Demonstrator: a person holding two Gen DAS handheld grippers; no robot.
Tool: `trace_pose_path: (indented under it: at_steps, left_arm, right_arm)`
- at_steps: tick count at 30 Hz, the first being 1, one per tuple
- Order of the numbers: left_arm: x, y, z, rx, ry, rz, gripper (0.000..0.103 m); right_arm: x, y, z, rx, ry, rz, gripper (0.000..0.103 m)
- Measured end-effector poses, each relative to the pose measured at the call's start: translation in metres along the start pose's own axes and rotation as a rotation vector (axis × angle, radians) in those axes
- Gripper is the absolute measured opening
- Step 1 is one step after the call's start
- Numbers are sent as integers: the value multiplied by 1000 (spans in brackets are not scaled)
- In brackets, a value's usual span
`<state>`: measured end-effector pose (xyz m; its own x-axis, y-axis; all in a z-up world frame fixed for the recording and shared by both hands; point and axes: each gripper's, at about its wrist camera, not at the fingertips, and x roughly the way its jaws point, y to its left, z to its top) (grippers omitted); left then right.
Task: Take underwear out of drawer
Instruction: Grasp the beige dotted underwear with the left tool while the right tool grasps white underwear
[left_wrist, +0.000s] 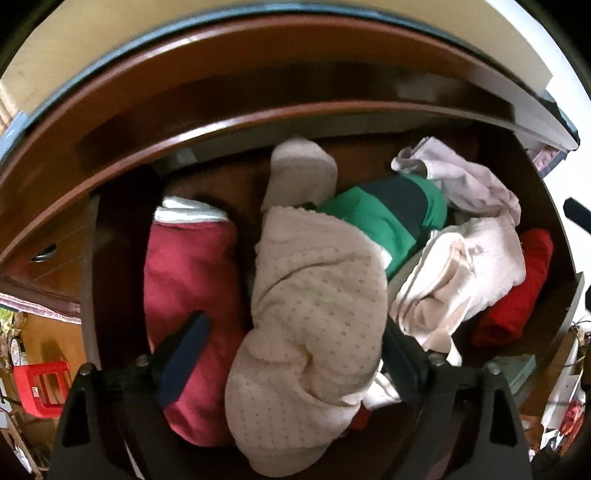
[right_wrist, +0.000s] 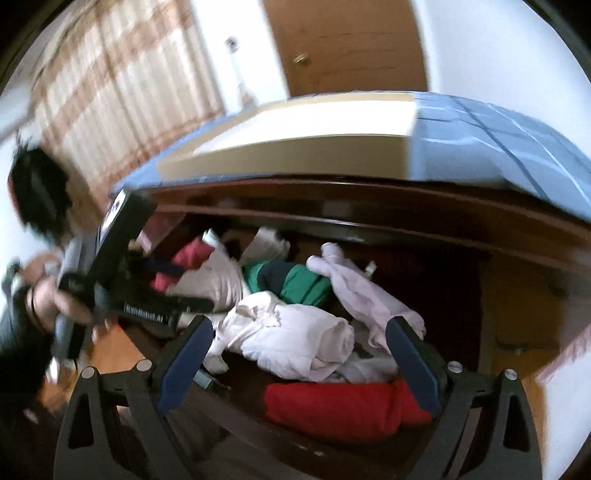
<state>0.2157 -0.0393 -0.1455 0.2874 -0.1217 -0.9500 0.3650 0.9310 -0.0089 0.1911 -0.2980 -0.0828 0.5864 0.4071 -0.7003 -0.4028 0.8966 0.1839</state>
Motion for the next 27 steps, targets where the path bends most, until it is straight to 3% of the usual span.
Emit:
trace_pose_path:
  at_steps: [3,6,7,12,27]
  left_arm:
    - [6,-4,3,18,17,-12,79]
    - [11,-5,1,7,33,-64,61]
    - [12,-5,1,7,33,-68,61]
    - [11,-3,-7,-20,-13,-93,46]
    - [-57,18,-38,-79,-218,-116,42]
  right_arm:
    - [11,11,7,-100,58,5,95]
    - [24,19,11,-183,119,15,80]
    - [30,21,13,-210,149,25,76]
    - [52,24,23,-257,239,73,76]
    - [124,32,22,-445,511,108,77]
